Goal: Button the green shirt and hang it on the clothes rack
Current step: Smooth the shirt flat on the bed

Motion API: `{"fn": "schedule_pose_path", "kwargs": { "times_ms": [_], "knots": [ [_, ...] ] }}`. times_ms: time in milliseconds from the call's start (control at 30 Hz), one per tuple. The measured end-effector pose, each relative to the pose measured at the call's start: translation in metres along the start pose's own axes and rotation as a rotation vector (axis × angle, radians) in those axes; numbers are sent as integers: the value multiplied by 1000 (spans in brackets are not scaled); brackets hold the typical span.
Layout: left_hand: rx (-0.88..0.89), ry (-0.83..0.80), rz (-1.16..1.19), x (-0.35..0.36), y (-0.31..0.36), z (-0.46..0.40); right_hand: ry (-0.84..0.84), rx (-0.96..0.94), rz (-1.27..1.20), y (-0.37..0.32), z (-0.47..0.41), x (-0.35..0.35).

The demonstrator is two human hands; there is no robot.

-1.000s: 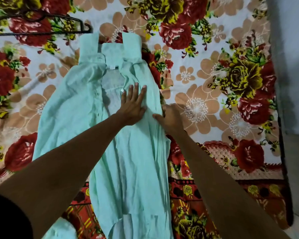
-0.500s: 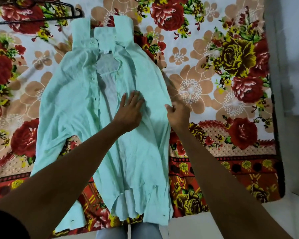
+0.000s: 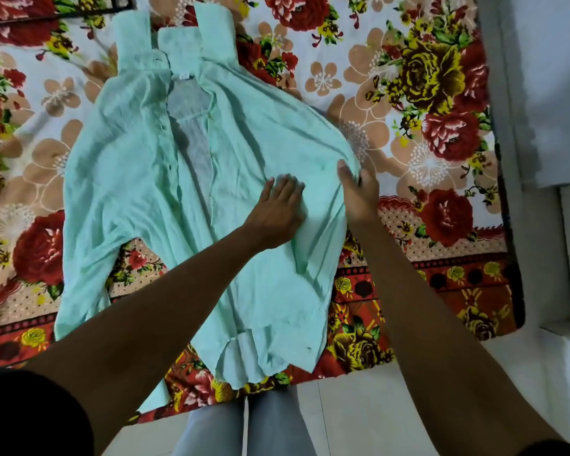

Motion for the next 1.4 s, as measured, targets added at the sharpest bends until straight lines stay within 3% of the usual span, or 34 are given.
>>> {"fn": "schedule_pose_path", "kwargs": {
  "times_ms": [67,200,300,433,533,667,767,933,1100,1167,1267,1333,1400],
  "knots": [
    [32,35,89,0,18,-1,-51,50,-95,5,6,-12],
    [38,68,319,-2,38,7,-365,225,121,32,30,-21],
    [-192,-17,622,4,51,11,-430,247,195,48,44,-43],
    [-358,-98,955,9,66,8,-256,177,-147,47,55,-60],
    [-423,-145,1153,15,84,11,-402,250,-35,67,69,-69],
    [-664,-53,1540,15,102,15,-614,358,97,92,89,-86],
    [-657,-55,1595,23,115,21,-599,344,86,98,99,-100],
    [-556,-214,1398,41,138,37,-414,251,8,100,106,-125],
    [-719,-25,1488,47,150,31,-576,380,153,119,118,-142],
    [-727,43,1446,52,156,28,-534,368,154,122,119,-151],
    [-581,-82,1370,60,167,28,-337,342,-112,115,118,-160],
    [-543,-205,1359,71,177,30,-340,331,-136,118,119,-165],
    [-596,-142,1353,75,187,27,-403,359,-40,127,125,-169]
  ]
}}
Point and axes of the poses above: each hand's wrist, its own z-axis away from the middle knuckle, its own x-axis out of the palm, y = z × x, the point moved 3 cm from there along -z, towards the middle knuckle, and after that the axes turned 3 degrees about x, right-handed, at the moved point
